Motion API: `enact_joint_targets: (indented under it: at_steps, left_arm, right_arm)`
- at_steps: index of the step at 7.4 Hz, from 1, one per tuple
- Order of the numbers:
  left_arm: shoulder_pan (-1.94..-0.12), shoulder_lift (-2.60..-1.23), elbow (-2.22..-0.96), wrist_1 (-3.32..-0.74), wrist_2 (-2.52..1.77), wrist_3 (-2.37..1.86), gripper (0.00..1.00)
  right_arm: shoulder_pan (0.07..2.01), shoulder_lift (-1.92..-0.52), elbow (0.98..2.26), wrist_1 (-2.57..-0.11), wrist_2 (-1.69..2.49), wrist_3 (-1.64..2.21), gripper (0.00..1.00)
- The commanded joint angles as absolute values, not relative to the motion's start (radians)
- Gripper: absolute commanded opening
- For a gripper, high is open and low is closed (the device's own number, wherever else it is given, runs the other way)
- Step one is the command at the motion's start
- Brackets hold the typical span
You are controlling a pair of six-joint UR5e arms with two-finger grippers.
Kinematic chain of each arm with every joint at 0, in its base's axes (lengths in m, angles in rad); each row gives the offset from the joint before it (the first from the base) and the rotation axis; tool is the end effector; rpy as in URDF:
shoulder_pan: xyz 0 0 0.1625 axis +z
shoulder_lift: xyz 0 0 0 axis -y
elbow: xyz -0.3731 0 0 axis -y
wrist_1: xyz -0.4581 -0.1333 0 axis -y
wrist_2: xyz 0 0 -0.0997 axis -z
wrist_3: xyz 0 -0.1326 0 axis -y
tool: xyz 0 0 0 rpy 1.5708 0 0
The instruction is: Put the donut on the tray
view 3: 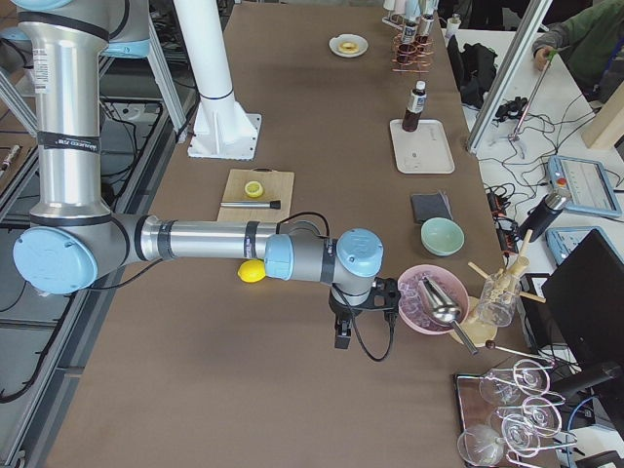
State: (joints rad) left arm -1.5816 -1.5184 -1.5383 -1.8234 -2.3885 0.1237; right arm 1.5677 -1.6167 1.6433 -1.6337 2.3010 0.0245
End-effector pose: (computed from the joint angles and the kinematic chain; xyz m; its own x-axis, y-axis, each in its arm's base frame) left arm -0.0425 -0.5499 0.6467 0.6813 0.2352 -0.6932 -0.0740 0.9643 0.2544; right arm 0.0432 -0.5370 0.6254 0.7450 0.0464 0.6655 -0.0152 0.9985 -0.0526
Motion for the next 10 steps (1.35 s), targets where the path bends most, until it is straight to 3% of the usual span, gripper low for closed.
enact_joint_targets:
  at_steps: [1,4,10]
  left_arm:
    - [-1.582,-1.520,-1.540,-1.839,-2.387,0.124,0.98]
    - [-1.583,-1.519,-1.584,-1.839,-2.387,0.120,0.98]
    - [-1.580,-1.509,-1.554,-1.844,-2.402,0.127,0.98]
  right_arm:
    - [1.568,-1.615,1.643,-1.634,2.301,0.025,1.00]
    - [1.568,-1.618,1.641,-1.634,2.299,0.025,1.00]
    - [1.569,-1.620,1.643,-1.634,2.298,0.025,1.00]
